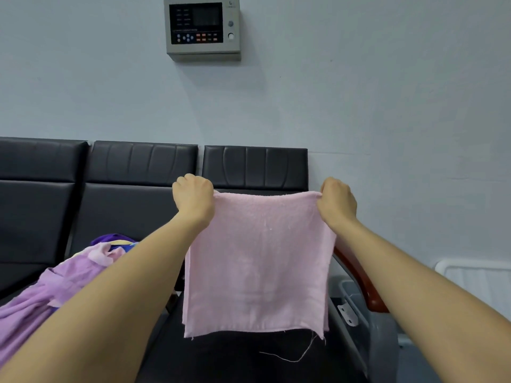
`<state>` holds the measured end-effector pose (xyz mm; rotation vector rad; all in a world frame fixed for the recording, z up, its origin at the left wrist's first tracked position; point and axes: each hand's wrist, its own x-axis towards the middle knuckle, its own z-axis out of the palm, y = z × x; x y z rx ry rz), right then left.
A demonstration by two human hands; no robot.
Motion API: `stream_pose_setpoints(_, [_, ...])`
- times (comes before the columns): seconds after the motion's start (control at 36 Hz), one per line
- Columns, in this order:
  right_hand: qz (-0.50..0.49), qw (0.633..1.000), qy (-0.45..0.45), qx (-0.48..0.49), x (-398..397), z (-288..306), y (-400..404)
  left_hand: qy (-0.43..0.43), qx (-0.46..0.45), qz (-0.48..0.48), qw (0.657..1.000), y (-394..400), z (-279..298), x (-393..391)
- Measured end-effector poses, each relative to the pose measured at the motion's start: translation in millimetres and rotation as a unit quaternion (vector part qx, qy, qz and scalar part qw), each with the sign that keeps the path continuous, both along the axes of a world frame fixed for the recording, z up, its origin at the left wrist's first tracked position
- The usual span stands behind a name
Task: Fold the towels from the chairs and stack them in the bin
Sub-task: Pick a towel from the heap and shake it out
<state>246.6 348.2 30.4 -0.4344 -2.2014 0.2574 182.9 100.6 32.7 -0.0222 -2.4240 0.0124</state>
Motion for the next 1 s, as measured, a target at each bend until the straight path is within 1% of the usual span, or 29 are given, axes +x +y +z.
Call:
stream_pose_setpoints(0.06, [-0.036, 0.999, -0.003, 0.032, 2, -1, 2, -0.003, 0.004, 0.001, 1.000, -1, -1, 0])
stream_pose_setpoints(0.14, [-0.066, 0.996, -0.008, 0.056, 0, -4, 5, -0.008, 0.024, -0.010, 1.000, -1, -3, 0])
stream_pose_setpoints(0.25, [-0.087, 0.993, -0.015, 0.077, -5, -15, 12, -0.042, 0.102, -0.048, 0.993, 1, -15, -4])
stream_pose_setpoints(0.31, [-0.070, 0.996, -0.017, 0.050, -8, -22, 15, -0.059, 0.124, -0.057, 0.989, 2, -23, -8])
stream_pose_setpoints(0.36, [-0.046, 0.999, -0.017, 0.002, -12, -30, 17, -0.078, 0.122, -0.053, 0.988, 1, -29, -12])
stream_pose_setpoints(0.42, [-0.036, 0.999, -0.033, -0.023, -16, -37, 20, -0.103, 0.132, -0.048, 0.985, 1, -34, -17])
stream_pose_setpoints(0.5, [-0.044, 0.996, -0.070, -0.032, -24, -48, 26, -0.158, 0.196, -0.054, 0.966, 1, -43, -30])
stream_pose_setpoints(0.56, [-0.047, 0.995, -0.076, -0.049, -30, -55, 28, -0.185, 0.276, -0.084, 0.939, 2, -50, -43])
stream_pose_setpoints(0.58, [-0.048, 0.994, -0.072, -0.065, -33, -57, 29, -0.192, 0.328, -0.106, 0.919, 4, -53, -47])
stream_pose_setpoints(0.64, [-0.044, 0.990, -0.064, -0.117, -43, -62, 30, -0.200, 0.422, -0.143, 0.873, 9, -58, -56])
stream_pose_setpoints(0.69, [-0.026, 0.979, -0.054, -0.193, -59, -69, 34, -0.202, 0.486, -0.158, 0.835, 18, -63, -68])
stream_pose_setpoints(0.78, [0.021, 0.957, -0.003, -0.289, -80, -76, 37, -0.200, 0.559, -0.179, 0.785, 29, -66, -82])
stream_pose_setpoints(0.83, [0.050, 0.941, 0.037, -0.332, -94, -77, 38, -0.206, 0.596, -0.202, 0.749, 35, -68, -90])
stream_pose_setpoints(0.92, [0.079, 0.925, 0.101, -0.359, -109, -76, 36, -0.195, 0.633, -0.256, 0.704, 41, -68, -105])
stream_pose_setpoints(1.0, [0.101, 0.912, 0.148, -0.370, -117, -73, 34, -0.151, 0.651, -0.309, 0.677, 42, -66, -117])
